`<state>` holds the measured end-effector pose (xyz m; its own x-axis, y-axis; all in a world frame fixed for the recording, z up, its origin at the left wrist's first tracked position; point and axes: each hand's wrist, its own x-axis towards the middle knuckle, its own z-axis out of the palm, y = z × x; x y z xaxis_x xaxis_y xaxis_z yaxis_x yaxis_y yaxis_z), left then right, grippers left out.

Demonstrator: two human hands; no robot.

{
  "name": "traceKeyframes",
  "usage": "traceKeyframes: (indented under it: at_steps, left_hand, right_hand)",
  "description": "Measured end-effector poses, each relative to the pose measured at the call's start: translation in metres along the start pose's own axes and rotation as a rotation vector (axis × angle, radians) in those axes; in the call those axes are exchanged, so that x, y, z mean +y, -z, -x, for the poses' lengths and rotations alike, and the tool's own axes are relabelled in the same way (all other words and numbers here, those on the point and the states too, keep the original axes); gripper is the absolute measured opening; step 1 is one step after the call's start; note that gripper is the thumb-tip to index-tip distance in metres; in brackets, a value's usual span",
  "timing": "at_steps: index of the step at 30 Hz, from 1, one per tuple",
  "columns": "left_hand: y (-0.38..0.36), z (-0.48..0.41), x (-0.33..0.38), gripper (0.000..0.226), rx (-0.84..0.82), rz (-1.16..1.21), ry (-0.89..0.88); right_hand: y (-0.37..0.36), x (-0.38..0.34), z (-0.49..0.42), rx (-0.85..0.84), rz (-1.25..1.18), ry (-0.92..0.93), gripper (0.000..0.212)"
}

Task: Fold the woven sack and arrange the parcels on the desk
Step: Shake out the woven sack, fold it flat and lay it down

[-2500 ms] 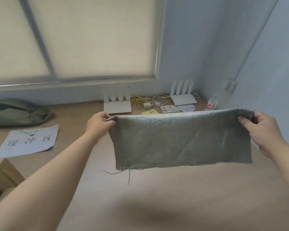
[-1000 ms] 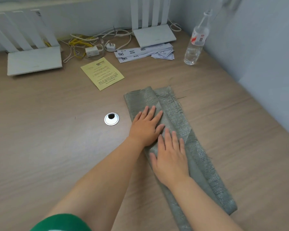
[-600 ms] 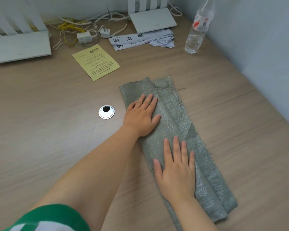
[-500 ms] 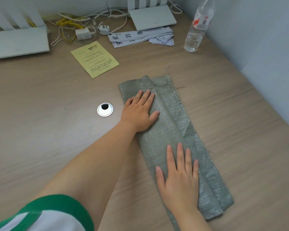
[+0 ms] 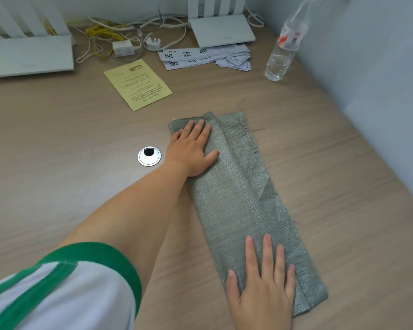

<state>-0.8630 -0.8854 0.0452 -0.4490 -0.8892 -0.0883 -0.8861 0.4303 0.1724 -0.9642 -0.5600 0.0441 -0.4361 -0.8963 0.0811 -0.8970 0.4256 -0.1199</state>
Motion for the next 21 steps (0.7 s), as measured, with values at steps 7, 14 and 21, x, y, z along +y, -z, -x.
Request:
traceKeyframes:
  at_steps: [7,14,21]
  left_hand:
    - [0.019,0.036,0.025,0.067,-0.141,0.074,0.033]
    - [0.031,0.169,0.037,0.075,-0.202,0.478,0.025]
    - [0.086,0.282,0.027,0.071,-0.115,0.782,0.092]
  right_hand:
    - [0.004,0.001,0.001,-0.078,-0.011,0.027,0.076]
    - [0.013,0.013,-0.001,-0.237,-0.102,0.064,0.078]
    - [0.074,0.002,-0.003,-0.318,-0.616,-0.071,0.061]
